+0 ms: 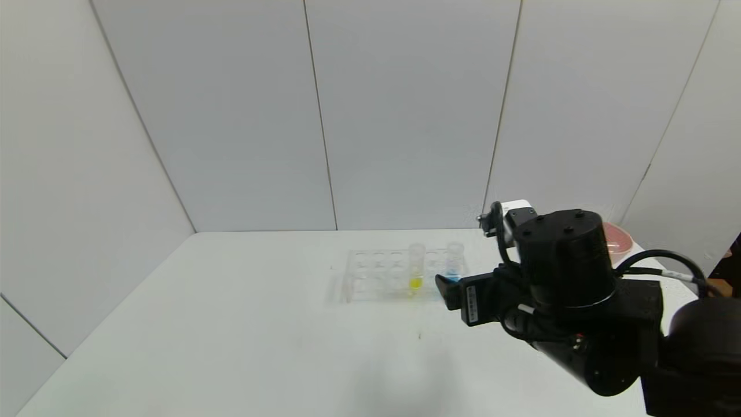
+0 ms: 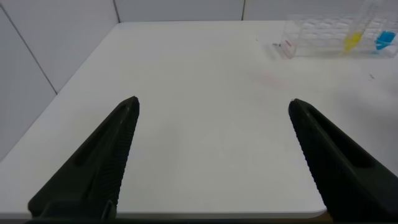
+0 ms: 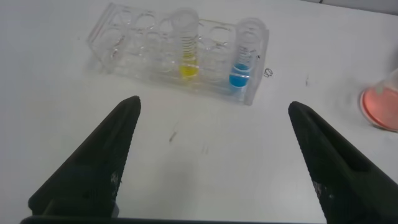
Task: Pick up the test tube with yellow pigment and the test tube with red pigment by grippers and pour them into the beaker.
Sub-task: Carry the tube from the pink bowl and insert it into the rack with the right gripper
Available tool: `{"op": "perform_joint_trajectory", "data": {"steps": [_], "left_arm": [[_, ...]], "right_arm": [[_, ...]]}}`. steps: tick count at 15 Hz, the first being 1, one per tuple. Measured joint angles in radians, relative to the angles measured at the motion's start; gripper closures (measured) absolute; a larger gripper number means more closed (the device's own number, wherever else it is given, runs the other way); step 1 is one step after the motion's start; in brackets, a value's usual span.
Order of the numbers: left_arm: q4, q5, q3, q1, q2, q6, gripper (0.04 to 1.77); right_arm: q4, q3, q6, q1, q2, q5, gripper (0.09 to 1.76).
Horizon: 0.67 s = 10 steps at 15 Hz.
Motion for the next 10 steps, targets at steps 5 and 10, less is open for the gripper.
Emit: {"op": "perform_joint_trajectory", "data": {"steps": [5, 10], "left_arm": [[0.0, 0.0, 0.0, 0.0, 0.0, 0.0, 0.09], [0.0, 0.0, 0.0, 0.0, 0.0, 0.0, 0.09]], "right_arm": [[0.008, -0.115, 0.081, 0.057, 0.147, -0.08, 0.15], [0.01, -0.255, 0.103, 0.061, 0.296, -0.104, 0.15]]}}
